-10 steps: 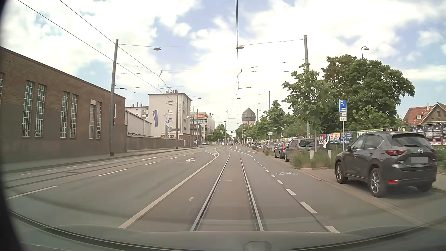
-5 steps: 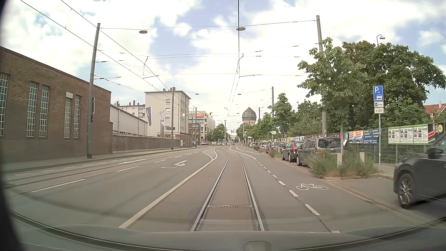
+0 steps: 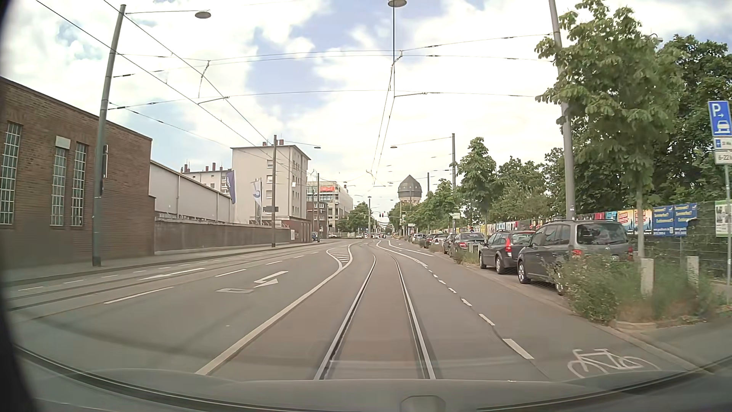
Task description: Follow the waypoints while adhering to traffic rules and regulations
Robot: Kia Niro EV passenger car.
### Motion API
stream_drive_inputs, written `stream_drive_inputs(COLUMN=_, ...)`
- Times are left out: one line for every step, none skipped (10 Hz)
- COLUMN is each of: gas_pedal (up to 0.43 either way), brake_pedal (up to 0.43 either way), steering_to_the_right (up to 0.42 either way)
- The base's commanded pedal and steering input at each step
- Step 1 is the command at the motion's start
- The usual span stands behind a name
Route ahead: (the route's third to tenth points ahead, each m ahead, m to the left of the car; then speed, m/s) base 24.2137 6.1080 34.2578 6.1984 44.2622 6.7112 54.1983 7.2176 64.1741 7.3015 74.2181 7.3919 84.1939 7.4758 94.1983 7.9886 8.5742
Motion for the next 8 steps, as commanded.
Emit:
stream_drive_inputs(gas_pedal=0.028, brake_pedal=0.024, steering_to_the_right=-0.002)
stream_drive_inputs(gas_pedal=0.020, brake_pedal=0.024, steering_to_the_right=-0.002)
stream_drive_inputs(gas_pedal=0.020, brake_pedal=0.024, steering_to_the_right=-0.002)
stream_drive_inputs(gas_pedal=0.020, brake_pedal=0.024, steering_to_the_right=-0.002)
stream_drive_inputs(gas_pedal=0.020, brake_pedal=0.024, steering_to_the_right=-0.002)
stream_drive_inputs(gas_pedal=0.020, brake_pedal=0.024, steering_to_the_right=-0.002)
stream_drive_inputs(gas_pedal=0.008, brake_pedal=0.024, steering_to_the_right=-0.002)
stream_drive_inputs(gas_pedal=0.008, brake_pedal=0.024, steering_to_the_right=-0.002)
